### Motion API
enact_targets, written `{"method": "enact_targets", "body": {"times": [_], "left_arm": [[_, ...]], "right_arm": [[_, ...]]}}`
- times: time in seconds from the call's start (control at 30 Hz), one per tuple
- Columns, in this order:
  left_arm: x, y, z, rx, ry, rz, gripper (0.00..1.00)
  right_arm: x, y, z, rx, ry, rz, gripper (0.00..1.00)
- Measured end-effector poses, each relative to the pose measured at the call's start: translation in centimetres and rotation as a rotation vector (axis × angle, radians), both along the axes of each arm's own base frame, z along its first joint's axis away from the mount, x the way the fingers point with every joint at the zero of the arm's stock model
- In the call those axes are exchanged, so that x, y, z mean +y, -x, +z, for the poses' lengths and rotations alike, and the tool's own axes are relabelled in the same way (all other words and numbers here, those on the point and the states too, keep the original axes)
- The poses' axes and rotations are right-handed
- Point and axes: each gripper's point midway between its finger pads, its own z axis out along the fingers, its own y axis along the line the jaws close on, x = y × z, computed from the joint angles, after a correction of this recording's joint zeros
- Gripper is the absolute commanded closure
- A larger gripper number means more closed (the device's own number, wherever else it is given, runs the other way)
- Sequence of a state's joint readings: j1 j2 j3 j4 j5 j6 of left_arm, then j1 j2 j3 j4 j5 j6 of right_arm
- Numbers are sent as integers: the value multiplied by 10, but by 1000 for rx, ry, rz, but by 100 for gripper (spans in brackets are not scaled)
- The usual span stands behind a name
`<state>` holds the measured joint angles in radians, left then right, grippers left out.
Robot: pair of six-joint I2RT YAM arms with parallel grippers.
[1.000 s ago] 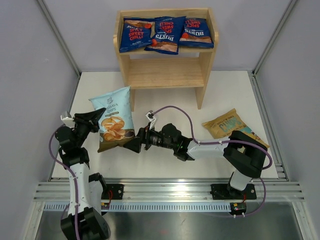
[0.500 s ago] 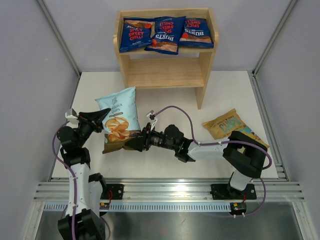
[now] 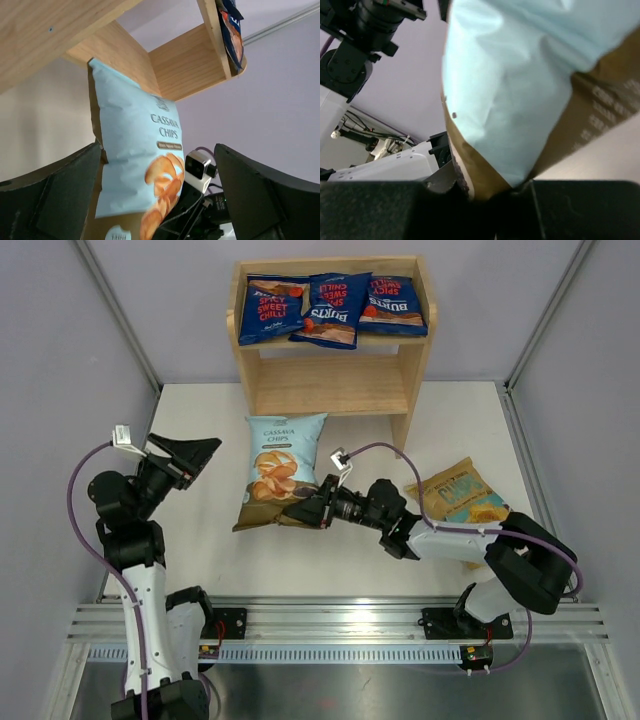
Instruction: Place and organize the chips bags onto the shelf
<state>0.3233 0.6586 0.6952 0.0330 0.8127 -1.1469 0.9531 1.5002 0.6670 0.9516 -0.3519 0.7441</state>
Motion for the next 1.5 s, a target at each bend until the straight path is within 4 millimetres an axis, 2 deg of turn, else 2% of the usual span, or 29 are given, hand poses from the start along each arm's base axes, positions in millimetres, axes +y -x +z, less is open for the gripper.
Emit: {"method": "enact_targets", "body": {"times": [0.13, 0.27, 0.4, 0.57, 0.63, 0.77, 0.93, 1.03, 1.2, 1.37, 1.5], "left_arm": [[7, -1, -1, -28, -159, 41, 1], [12, 0, -20, -10, -284, 57, 1], [5, 4, -37, 3, -376, 24, 1], [-5, 12, -51, -11, -487, -16, 1], [-6, 14, -53, -30, -530, -12, 1], [-2, 17, -63, -40, -602, 24, 1], [3, 17, -81, -5, -650, 33, 1], [3, 17, -83, -6, -664, 35, 1], [-1, 18, -82, -18, -670, 17, 1], [-6, 20, -84, -23, -672, -5, 1], [-9, 21, -85, -25, -673, -15, 1]], "right_arm": [[-26, -18, -2, 31, 12, -44, 87], [-51, -34, 3, 32, 61, -98, 87], [-63, -45, 19, -4, 99, -112, 86], [-71, -73, 48, -39, 126, -122, 85], [-71, -87, 57, -51, 130, -130, 85], [-67, -116, 62, -44, 154, -123, 84], [-63, -155, 52, 1, 183, -111, 84], [-61, -173, 43, 31, 197, -103, 82], [-57, -197, 36, 80, 182, -90, 79], [-44, -218, 38, 107, 154, -60, 72], [-35, -233, 40, 126, 150, -48, 71]]}}
